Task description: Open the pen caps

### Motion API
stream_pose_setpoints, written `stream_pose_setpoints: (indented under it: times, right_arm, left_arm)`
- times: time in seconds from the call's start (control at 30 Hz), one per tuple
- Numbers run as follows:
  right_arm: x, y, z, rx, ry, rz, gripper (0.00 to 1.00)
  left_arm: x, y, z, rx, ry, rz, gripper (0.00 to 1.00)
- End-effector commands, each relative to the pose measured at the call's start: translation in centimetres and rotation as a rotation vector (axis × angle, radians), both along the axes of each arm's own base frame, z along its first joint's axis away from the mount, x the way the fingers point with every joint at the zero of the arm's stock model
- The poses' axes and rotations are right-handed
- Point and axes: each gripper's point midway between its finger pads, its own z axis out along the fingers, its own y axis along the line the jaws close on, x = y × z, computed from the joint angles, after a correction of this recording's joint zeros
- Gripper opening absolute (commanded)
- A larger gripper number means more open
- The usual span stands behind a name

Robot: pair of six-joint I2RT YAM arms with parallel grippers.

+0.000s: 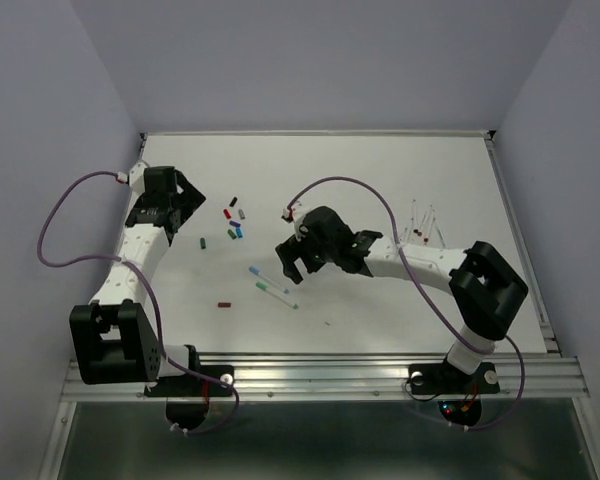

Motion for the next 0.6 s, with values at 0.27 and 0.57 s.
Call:
stream_pose_setpoints:
  times: [0.27, 0.57]
  right_arm:
    - [1.4, 2.5, 3.7, 0.067, -0.104, 0.043, 1.0]
    - [1.5, 4.7, 0.3, -0.106, -0.178, 0.091, 1.0]
  left_arm:
    - [1.6, 6.7, 2.3, 0.056, -0.026, 0.157, 0.99]
    - [0.2, 4.9, 2.6, 0.012, -0.06, 0.07, 0.99]
